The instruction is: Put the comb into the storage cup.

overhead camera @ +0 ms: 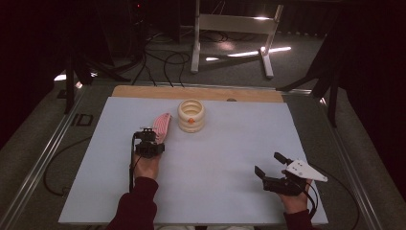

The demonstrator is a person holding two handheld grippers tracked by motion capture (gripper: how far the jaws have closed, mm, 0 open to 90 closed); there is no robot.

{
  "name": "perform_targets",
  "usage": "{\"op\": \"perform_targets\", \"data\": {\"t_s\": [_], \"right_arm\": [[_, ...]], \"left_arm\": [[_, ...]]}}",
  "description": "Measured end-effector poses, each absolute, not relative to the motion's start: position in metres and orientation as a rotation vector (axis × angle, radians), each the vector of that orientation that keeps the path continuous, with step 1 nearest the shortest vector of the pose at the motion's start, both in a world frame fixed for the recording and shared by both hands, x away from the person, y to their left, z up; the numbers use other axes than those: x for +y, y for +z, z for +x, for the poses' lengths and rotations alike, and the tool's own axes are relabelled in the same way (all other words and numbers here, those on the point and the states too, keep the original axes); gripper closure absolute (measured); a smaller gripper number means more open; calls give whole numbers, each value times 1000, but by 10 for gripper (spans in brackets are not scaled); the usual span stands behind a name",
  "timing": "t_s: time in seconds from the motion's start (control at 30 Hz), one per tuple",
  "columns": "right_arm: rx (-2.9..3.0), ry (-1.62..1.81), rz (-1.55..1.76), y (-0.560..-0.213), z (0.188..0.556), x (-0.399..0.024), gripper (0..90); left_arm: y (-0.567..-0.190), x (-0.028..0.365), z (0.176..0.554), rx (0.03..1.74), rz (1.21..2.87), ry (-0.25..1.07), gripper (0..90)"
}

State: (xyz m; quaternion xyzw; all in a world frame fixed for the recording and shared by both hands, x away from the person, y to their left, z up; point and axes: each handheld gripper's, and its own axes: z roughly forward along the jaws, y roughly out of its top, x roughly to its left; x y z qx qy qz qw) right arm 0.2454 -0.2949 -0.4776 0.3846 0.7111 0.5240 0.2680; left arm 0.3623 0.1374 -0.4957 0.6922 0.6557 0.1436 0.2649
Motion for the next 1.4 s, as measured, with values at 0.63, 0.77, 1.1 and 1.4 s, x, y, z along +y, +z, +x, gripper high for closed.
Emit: {"op": "perform_targets", "data": {"t_s": [0.63, 0.77, 1.1, 1.4], "right_arm": [[1921, 1413, 1038, -478, 246, -294, 89], [1922, 1414, 1037, -478, 246, -294, 89], [1928, 1413, 1037, -478, 246, -294, 89], [1933, 1412, 1035, -479, 246, -293, 89]], "left_arm": [[-481, 149, 354, 1699, 1844, 454, 709], [-478, 153, 352, 1681, 1834, 463, 709], [-470, 156, 348, 1613, 1845, 511, 709], [-467, 157, 344, 1574, 1855, 535, 710]]}}
